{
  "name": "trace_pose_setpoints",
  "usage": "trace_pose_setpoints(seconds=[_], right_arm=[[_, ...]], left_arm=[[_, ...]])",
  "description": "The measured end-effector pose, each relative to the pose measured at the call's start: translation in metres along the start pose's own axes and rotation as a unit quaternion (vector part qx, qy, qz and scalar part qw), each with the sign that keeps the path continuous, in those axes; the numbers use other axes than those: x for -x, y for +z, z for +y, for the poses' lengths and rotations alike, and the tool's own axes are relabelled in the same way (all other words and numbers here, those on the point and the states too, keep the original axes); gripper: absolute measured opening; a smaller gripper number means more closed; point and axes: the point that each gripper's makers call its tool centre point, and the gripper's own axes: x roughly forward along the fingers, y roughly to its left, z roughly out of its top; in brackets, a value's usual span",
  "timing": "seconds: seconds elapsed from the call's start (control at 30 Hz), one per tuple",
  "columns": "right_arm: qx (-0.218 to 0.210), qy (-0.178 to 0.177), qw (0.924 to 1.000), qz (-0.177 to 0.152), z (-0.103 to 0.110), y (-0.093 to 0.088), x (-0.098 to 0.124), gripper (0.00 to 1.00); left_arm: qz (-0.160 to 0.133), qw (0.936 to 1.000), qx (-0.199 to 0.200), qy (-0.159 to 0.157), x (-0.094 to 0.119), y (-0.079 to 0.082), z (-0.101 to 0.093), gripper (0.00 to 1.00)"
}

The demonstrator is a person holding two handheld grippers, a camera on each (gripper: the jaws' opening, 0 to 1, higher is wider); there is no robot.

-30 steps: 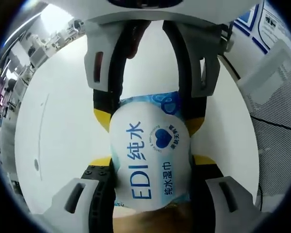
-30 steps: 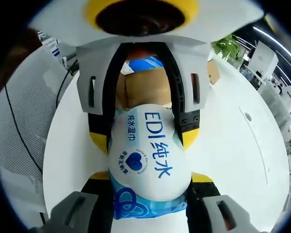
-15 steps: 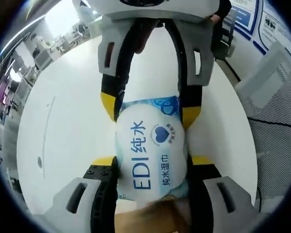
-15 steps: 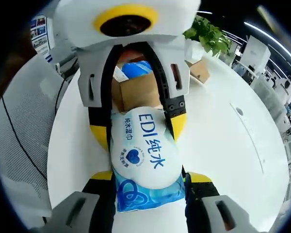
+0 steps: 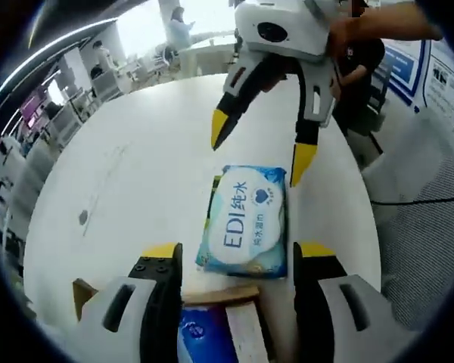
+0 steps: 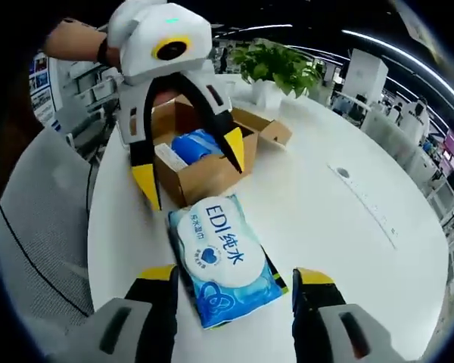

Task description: Operate the shoe box by opening the lid, removing the specified soft item, and placing it in the target area until the item is outside and the box remains undamaged.

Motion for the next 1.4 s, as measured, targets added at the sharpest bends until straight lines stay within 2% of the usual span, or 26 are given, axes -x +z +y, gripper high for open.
trace_pose_setpoints(seconds=[0.13, 0.17, 0.23, 0.4, 0.53, 0.63, 0.77, 0.97, 1.1, 1.3, 1.4], right_arm=[[-0.031, -0.009, 0.999, -0.032, 0.005, 0.014, 0.006, 0.59], [-0.043, -0.009, 0.9981, -0.043, 0.007, 0.019, 0.007, 0.59], [-0.054, -0.009, 0.9969, -0.057, 0.013, 0.025, 0.008, 0.6], [-0.074, -0.011, 0.9932, -0.089, 0.026, 0.048, 0.008, 0.62], [-0.095, -0.013, 0.9882, -0.119, 0.035, 0.065, 0.005, 0.62], [-0.113, -0.012, 0.984, -0.137, 0.042, 0.076, 0.003, 0.62], [-0.123, -0.006, 0.9812, -0.149, 0.051, 0.086, -0.004, 0.62], [-0.13, 0.005, 0.9785, -0.16, 0.078, 0.107, -0.013, 0.62], [-0.135, 0.012, 0.9765, -0.168, 0.087, 0.118, -0.019, 0.62], [-0.148, 0.024, 0.972, -0.181, 0.097, 0.133, -0.029, 0.62], [-0.153, 0.03, 0.9703, -0.185, 0.104, 0.139, -0.034, 0.62]], left_arm=[[-0.04, 0.9977, 0.053, 0.017, 0.024, -0.001, 0.001, 0.6], [-0.06, 0.9953, 0.075, 0.016, 0.032, 0.001, -0.002, 0.6], [-0.08, 0.9921, 0.092, 0.031, 0.044, 0.001, 0.001, 0.61], [-0.088, 0.989, 0.109, 0.05, 0.067, -0.013, -0.001, 0.61], [-0.107, 0.9832, 0.13, 0.07, 0.087, -0.021, 0.002, 0.63], [-0.124, 0.976, 0.158, 0.084, 0.102, -0.035, 0.01, 0.63], [-0.126, 0.9724, 0.169, 0.099, 0.118, -0.054, 0.012, 0.63], [-0.136, 0.9617, 0.206, 0.12, 0.142, -0.085, 0.004, 0.62], [-0.142, 0.9556, 0.225, 0.127, 0.153, -0.101, 0.0, 0.62], [-0.143, 0.951, 0.241, 0.13, 0.159, -0.123, -0.005, 0.61], [-0.141, 0.951, 0.244, 0.128, 0.16, -0.129, -0.01, 0.62]])
